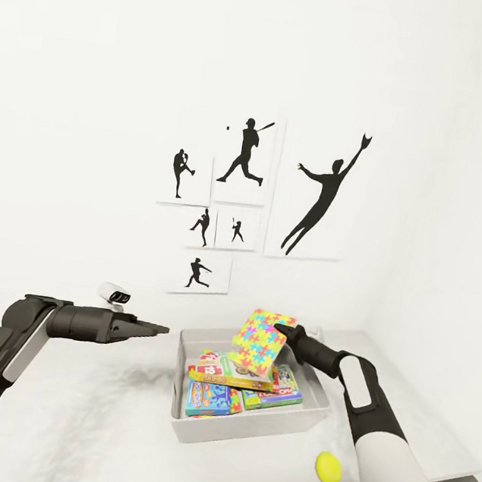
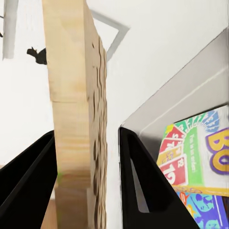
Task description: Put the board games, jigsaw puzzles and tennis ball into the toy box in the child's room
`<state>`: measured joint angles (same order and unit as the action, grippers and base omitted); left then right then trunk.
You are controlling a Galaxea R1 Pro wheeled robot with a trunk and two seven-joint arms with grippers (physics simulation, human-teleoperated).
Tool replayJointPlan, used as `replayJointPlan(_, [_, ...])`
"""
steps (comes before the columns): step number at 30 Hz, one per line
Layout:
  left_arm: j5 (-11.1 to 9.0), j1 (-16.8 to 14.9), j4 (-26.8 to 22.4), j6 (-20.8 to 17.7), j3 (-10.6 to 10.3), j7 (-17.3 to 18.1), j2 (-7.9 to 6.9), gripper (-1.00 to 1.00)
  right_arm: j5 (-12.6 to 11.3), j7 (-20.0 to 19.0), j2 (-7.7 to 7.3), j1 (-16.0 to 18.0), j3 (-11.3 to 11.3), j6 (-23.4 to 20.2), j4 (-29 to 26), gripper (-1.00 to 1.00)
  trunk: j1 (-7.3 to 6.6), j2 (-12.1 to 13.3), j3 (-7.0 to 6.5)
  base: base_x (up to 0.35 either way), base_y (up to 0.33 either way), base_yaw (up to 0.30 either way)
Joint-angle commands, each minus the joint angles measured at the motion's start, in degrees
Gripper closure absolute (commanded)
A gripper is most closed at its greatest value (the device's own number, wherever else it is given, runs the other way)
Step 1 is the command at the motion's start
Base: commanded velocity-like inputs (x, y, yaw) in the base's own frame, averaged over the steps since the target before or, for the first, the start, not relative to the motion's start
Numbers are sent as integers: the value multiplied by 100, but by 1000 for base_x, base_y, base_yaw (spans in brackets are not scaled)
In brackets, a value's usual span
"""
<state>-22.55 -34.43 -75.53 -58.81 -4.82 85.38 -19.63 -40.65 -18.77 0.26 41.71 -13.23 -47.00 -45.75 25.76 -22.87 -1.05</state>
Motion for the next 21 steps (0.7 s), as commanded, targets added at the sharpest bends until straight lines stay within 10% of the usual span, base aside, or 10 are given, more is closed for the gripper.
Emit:
replayJointPlan(1, [-13, -2, 0, -61, -10, 14, -5, -100, 14, 30, 19, 34, -20, -31, 38, 100, 2, -5, 3, 0, 0, 0])
replayJointPlan(21, [-21, -2, 0, -61, -2, 14, -14, -100, 52, 1041, 315, 672, -22, 434, 1417, 100, 2, -5, 3, 0, 0, 0])
